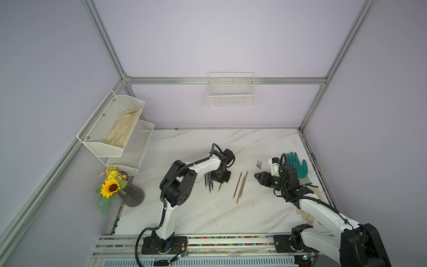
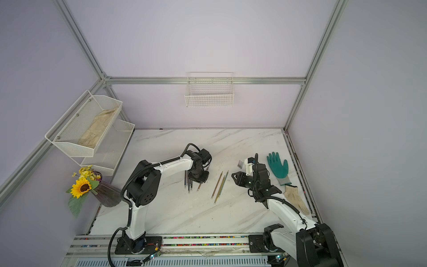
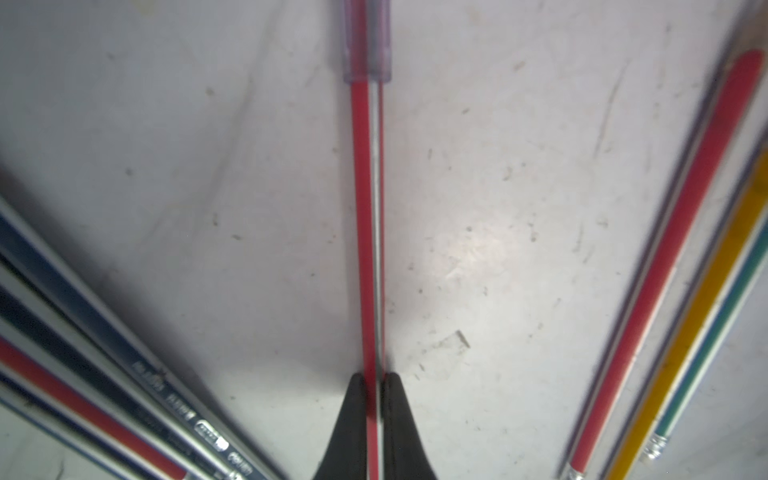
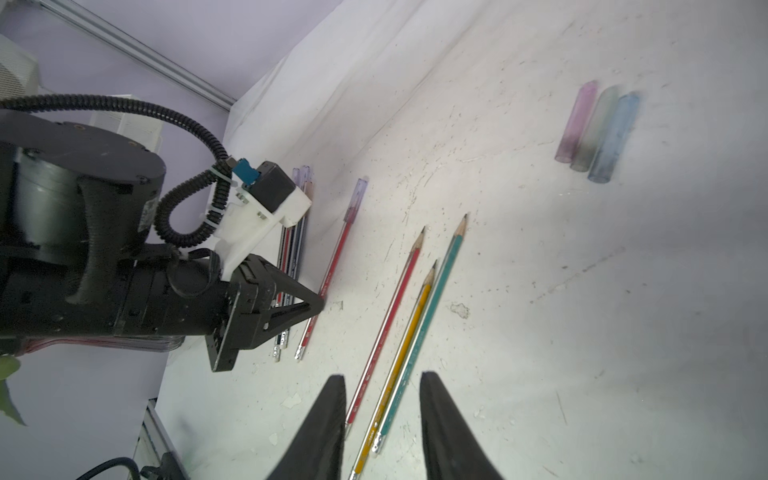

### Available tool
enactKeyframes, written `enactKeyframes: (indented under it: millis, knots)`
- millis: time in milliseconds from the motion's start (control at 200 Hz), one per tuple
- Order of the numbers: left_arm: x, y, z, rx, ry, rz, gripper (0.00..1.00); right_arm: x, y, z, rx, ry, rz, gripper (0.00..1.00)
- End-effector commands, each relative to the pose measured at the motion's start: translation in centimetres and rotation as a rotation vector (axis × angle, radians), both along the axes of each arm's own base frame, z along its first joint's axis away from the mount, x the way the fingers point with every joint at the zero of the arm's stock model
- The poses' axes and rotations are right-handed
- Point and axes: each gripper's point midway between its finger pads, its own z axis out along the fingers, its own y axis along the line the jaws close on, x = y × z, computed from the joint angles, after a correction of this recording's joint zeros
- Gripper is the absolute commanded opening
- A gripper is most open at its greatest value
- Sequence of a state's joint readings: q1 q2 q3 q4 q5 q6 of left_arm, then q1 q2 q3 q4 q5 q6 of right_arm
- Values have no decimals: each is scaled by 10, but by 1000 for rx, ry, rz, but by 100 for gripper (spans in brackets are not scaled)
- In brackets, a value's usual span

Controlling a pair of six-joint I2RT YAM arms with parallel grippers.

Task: Remove the protective cover of the pencils
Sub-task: Pick up the pencil from the center of the board, then remove the protective sleeve from the pencil.

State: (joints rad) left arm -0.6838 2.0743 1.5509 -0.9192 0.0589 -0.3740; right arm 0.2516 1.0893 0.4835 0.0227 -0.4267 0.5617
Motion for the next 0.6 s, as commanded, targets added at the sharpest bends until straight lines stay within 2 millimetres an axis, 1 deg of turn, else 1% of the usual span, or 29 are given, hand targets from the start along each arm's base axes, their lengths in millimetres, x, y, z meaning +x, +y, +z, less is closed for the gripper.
enactKeyframes:
  millis: [0,110,195,260,370,500,595]
  knots:
    - [18,-37,70,-194,-117,-29,6,2,22,23,99,-44,90,34]
    - [18,-50,102,-275,-165,-52,6,4,37,27,130,-37,138,34]
    - [12,-61,122,-335,-187,-84,6,9,46,29,158,-18,157,34]
    - [6,-70,134,-381,-198,-117,7,14,51,34,188,-9,165,35]
    - [-3,-80,142,-418,-209,-150,9,23,60,43,246,-8,188,35]
    - [-7,-81,143,-423,-213,-159,8,31,68,56,303,-19,205,35]
    - [-8,-82,145,-428,-219,-163,9,35,71,56,307,-15,209,35]
